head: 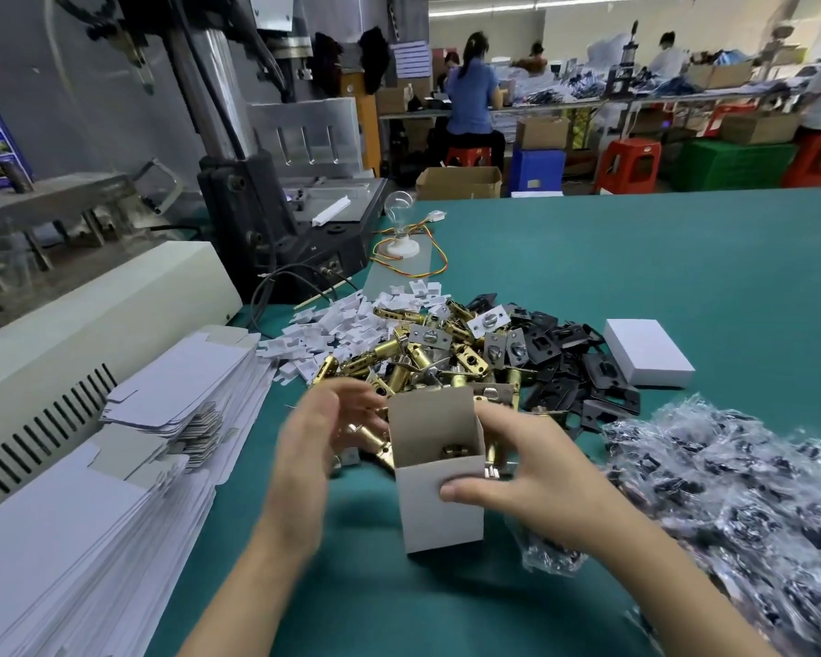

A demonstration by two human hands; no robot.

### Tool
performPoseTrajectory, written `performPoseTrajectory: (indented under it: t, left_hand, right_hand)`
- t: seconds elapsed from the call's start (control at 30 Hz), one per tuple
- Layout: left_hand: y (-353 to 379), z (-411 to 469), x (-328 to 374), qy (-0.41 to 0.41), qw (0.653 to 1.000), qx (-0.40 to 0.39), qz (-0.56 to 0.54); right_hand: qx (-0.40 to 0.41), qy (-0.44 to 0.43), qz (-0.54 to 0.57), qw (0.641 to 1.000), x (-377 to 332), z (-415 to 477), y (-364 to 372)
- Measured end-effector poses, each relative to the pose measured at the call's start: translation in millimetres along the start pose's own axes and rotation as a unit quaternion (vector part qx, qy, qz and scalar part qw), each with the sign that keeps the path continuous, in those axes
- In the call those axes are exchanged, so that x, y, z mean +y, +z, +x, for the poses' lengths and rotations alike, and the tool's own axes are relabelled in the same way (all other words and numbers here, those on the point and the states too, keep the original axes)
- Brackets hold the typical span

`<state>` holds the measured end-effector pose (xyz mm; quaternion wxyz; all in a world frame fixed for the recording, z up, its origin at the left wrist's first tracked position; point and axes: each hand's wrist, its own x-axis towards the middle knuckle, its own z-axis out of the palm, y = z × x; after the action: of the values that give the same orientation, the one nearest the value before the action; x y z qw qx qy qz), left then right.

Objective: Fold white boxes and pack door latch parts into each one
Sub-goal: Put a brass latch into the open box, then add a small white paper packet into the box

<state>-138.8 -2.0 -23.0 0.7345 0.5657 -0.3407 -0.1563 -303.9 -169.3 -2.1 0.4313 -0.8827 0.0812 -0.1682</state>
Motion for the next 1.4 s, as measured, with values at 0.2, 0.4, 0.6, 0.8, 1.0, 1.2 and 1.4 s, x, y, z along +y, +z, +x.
performPoseTrajectory:
  t: [0.2,0.4,0.6,0.8,1.0,1.2,1.4]
  left_hand:
    - [-39,90,-4,-0.026,0.952,0.203,0.226]
    - [-62,157,-38,-0.093,0.804,0.071,0.583]
    - [-79,183,-41,-0.113,0.629,-0.032,0.769]
    - [-80,181,-42,-0.051,0.655,0.015,0.754]
    - [-39,148,10,-0.037,0.937,0.159,0.309]
    - [7,32,85,0.042,0.993,0.030,0.105]
    - [44,-26,90,0.075,0.981,-0.060,0.169]
  right_hand:
    - [0.060,-0.017,-0.058,0.996,6,-12,10]
    - [0.041,-0.001,-0.030,0.999,7,-15,10]
    - [0.037,-0.011,-0.011,0.999,12,-14,7]
    - [0.042,-0.009,-0.025,0.999,12,-14,7]
    - [0.047,-0.016,-0.036,0.998,11,-15,8]
    - [0.041,-0.028,-0.016,0.999,11,-13,9]
    - [0.041,-0.023,-0.015,0.999,6,-15,10]
